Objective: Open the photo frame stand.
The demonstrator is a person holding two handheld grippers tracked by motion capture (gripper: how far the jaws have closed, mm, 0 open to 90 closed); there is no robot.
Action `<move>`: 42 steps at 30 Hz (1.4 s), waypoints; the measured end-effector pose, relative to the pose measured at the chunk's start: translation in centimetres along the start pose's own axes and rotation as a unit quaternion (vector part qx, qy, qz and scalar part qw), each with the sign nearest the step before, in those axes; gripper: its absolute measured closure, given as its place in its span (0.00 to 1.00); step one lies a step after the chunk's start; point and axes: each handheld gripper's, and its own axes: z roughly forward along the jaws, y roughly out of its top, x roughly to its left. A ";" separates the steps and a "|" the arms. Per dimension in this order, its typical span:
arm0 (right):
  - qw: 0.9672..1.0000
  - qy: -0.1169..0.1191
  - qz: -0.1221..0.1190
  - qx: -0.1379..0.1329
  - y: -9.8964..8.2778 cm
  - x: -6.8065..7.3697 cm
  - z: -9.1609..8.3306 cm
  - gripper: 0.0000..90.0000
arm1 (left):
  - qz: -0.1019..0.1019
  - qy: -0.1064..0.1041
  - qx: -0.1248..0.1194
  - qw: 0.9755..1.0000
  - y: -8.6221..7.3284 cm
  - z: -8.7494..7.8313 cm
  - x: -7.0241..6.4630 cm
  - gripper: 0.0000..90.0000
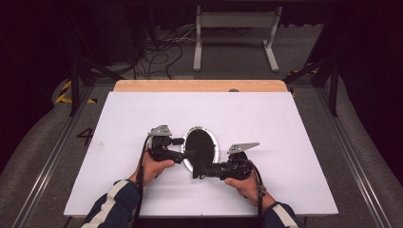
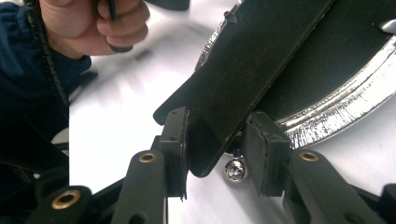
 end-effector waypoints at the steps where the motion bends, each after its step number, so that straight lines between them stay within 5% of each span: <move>1: 1.000 0.000 0.000 0.000 0.0 -0.1 0.0 0.70 | -0.015 0.002 -0.004 1.000 -0.2 -0.3 0.3 0.17; 2: 1.000 -0.002 -0.003 0.000 0.0 0.0 0.0 0.70 | -0.029 0.006 -0.005 1.000 -0.4 -0.4 0.7 0.16; 8: 1.000 -0.011 -0.021 0.002 0.0 0.3 -0.1 0.70 | -0.026 0.016 0.035 0.999 -1.0 0.8 1.7 0.13; 15: 0.998 -0.024 -0.057 0.001 -0.3 0.9 -0.2 0.69 | -0.015 -0.020 0.060 0.998 -1.0 2.0 1.5 0.14; 20: 0.998 -0.024 -0.060 0.002 -0.3 1.0 -0.3 0.69 | -0.009 -0.054 0.087 0.995 -0.9 2.5 1.0 0.18; 23: 0.998 -0.023 -0.058 0.002 -0.3 0.9 -0.3 0.69 | -0.007 -0.071 0.084 0.994 -0.8 2.4 0.8 0.27; 36: 0.998 -0.026 -0.064 -0.011 0.1 1.3 -1.5 0.69 | 0.027 -0.044 0.036 0.998 0.1 1.1 0.0 0.58; 42: 0.997 -0.033 -0.066 -0.025 0.5 1.8 -2.4 0.69 | 0.067 -0.015 0.012 0.998 1.1 1.0 -0.9 0.62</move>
